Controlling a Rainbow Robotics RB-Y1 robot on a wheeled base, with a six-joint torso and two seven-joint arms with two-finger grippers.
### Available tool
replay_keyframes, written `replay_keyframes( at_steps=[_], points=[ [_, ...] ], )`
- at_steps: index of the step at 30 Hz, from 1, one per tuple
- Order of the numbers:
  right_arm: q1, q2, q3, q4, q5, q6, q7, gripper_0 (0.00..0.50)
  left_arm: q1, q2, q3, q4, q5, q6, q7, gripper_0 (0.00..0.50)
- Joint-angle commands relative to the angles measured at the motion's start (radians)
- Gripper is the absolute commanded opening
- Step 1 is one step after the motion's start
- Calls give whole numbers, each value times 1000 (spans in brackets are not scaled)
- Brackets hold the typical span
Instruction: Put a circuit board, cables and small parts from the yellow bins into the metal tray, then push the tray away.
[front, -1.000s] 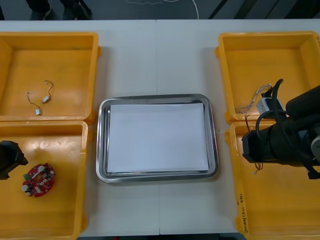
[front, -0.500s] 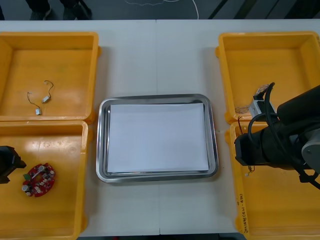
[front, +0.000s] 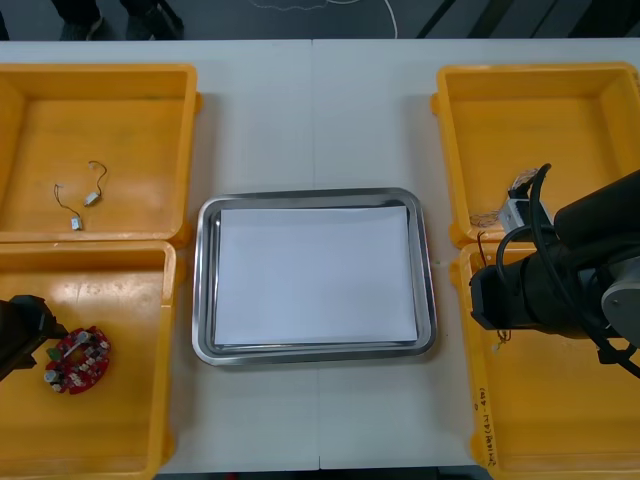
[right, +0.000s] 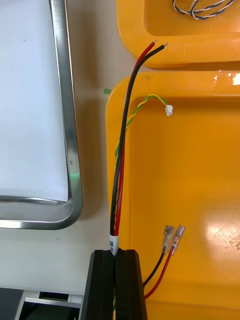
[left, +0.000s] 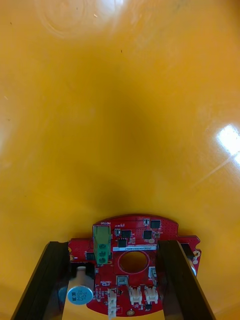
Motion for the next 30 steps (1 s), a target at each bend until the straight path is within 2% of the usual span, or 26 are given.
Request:
replay_keyframes(
  at_steps=[1,24,27,29,30],
  points=[
    [-26,14,6,10,10,4,34,0,9,43,-26,14,8,-33,-112,500],
    [-25,53,-54,26,9,23,82,0,12,43,-41,57,16,-76,-132,499],
    [-25,51,-57,26,9,23,87,0,12,43,-41,57,16,-77,-135,418],
    [-25,51,-58,29,9,23,90,0,12,41,-41,57,16,-77,-135,275],
    [-25,51,-61,30,7,23,91,0,12,43,-41,57,16,-77,-135,229]
  ],
)
